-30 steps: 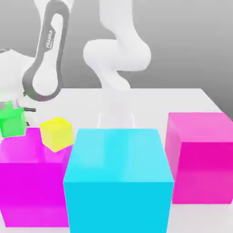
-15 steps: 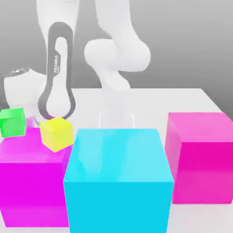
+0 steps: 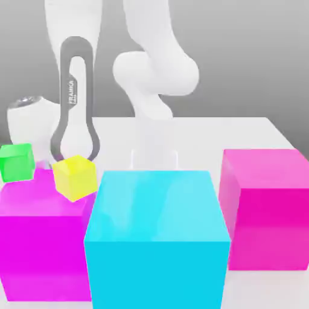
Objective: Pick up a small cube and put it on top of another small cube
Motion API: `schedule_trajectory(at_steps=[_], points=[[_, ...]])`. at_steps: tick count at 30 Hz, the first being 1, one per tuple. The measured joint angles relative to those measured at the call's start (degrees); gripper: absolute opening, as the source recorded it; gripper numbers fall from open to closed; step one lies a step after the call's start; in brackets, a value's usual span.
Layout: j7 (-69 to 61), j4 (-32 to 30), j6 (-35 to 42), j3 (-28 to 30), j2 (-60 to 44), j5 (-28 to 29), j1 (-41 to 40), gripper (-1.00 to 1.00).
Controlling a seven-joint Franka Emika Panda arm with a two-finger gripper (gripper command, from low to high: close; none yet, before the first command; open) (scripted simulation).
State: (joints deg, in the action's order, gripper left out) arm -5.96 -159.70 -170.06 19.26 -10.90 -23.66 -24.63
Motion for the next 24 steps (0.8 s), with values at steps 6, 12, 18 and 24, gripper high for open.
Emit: schedule_trajectory(at_steps=[6,12,18,24], points=[[10.0,-1.9,3.9,7.1,6.4,13.8,3.7,-1.00],[18.2,-1.6,6.9,9.7,10.2,24.0,0.5,-1.00],[36.5,4.5,13.6,8.3,12.6,32.8,-5.2,-1.00],[52.9,10.8,21.1,7.5,15.7,37.4,-7.2,-1.00]])
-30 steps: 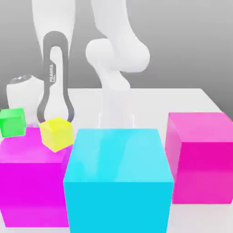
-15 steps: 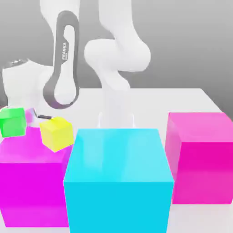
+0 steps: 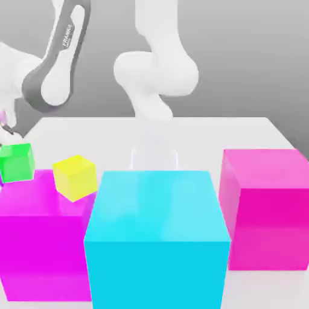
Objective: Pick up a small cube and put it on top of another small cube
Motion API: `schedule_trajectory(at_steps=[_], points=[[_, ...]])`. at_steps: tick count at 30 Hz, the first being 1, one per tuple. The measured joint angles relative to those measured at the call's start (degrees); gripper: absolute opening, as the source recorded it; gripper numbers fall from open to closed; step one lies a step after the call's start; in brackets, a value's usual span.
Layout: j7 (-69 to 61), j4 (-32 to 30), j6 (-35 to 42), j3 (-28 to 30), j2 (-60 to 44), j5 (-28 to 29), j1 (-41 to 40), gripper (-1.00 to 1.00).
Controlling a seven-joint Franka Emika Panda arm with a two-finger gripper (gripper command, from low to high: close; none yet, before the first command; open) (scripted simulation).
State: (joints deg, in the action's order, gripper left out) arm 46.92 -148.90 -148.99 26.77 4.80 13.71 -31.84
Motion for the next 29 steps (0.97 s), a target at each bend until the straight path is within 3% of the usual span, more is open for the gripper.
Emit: schedule_trajectory(at_steps=[10,21,25,26,29], points=[[23.0,7.0,14.1,-5.6,6.5,-1.0,0.9,-1.00],[49.6,14.3,33.2,-15.7,15.1,-9.2,3.8,-1.00],[50.8,9.6,27.1,-16.3,12.9,-10.2,4.6,-1.00],[50.8,8.4,25.3,-16.3,12.3,-10.2,4.6,1.00],[50.8,8.4,25.3,-16.3,12.3,-10.3,4.6,1.00]])
